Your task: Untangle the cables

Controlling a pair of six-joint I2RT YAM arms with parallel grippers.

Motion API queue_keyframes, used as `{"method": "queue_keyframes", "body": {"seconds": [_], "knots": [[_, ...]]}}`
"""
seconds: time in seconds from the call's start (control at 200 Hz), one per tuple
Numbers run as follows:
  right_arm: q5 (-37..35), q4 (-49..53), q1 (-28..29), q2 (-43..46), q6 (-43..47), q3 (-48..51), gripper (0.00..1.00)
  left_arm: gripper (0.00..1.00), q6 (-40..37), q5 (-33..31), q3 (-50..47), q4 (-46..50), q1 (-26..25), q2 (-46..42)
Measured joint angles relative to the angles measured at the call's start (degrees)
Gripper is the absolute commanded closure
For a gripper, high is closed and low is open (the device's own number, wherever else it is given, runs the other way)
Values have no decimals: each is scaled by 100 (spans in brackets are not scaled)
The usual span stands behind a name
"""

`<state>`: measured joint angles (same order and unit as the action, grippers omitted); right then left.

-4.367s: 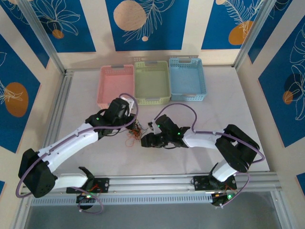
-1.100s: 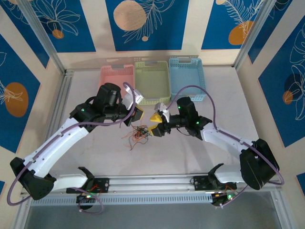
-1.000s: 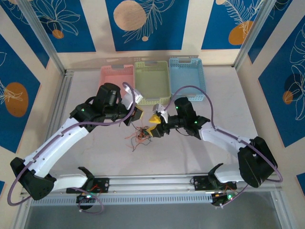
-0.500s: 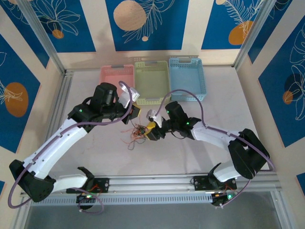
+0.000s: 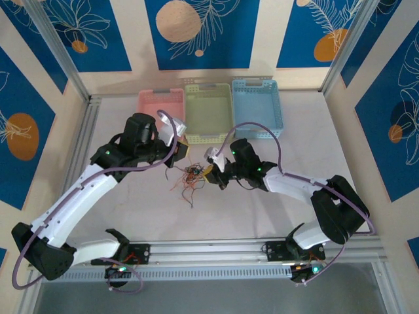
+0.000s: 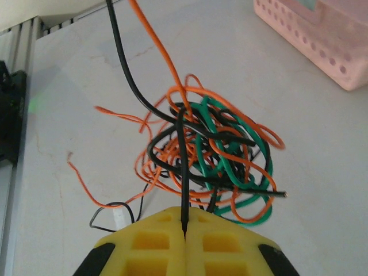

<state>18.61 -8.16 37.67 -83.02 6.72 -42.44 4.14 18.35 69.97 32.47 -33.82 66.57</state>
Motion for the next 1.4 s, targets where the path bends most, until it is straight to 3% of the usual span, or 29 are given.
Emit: {"method": "queue_keyframes", "body": {"seconds": [0.235,0.63,0.935,1.4], "knots": [[-262,-455,-330,94,-448,358,100,100,42,-363,-103,-55,111,-149],[-881,-1141,-2031,264,-2243,861,100,100,258,-1860,-575,-348,428,-940],[-964,-1493,-2500,387,-3141,1172,100,100,374,-2752,-778,-428,599,-1329],[-1003,-1759,-2955,553,-3954,1534,100,100,496,-3604,-927,-466,745,-1692]]}}
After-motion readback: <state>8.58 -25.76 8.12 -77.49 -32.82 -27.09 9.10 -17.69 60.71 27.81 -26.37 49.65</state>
